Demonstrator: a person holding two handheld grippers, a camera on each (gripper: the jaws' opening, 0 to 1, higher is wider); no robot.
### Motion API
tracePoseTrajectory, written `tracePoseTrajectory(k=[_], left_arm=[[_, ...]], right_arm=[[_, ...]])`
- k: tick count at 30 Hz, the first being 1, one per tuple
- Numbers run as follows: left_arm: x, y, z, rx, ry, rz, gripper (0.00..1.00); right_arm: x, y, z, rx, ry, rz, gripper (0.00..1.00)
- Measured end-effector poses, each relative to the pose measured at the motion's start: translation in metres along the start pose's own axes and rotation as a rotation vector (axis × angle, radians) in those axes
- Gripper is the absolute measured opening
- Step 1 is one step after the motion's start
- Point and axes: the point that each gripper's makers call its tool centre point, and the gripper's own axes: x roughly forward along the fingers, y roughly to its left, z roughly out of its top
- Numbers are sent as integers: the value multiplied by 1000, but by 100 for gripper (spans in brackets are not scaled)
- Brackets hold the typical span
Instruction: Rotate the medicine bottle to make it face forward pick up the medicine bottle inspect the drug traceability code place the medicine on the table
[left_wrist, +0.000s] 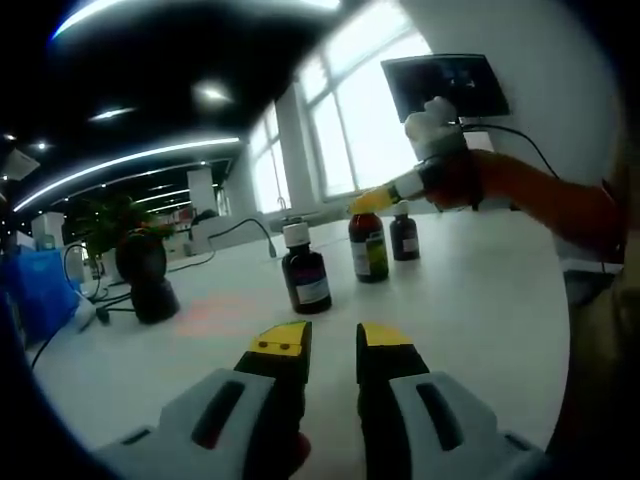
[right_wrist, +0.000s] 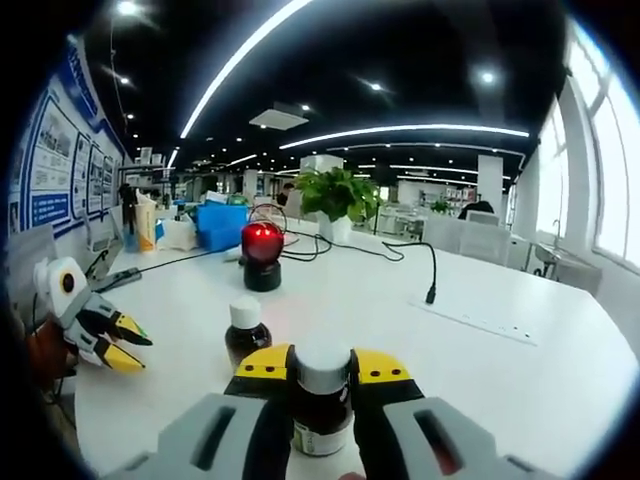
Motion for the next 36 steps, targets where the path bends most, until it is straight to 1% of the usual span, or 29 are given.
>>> tracePoseTrajectory(k=[36], left_arm=[[1,1,-1,9,3,6,10]], right_arm=[[1,0,0,15,2,0,17]])
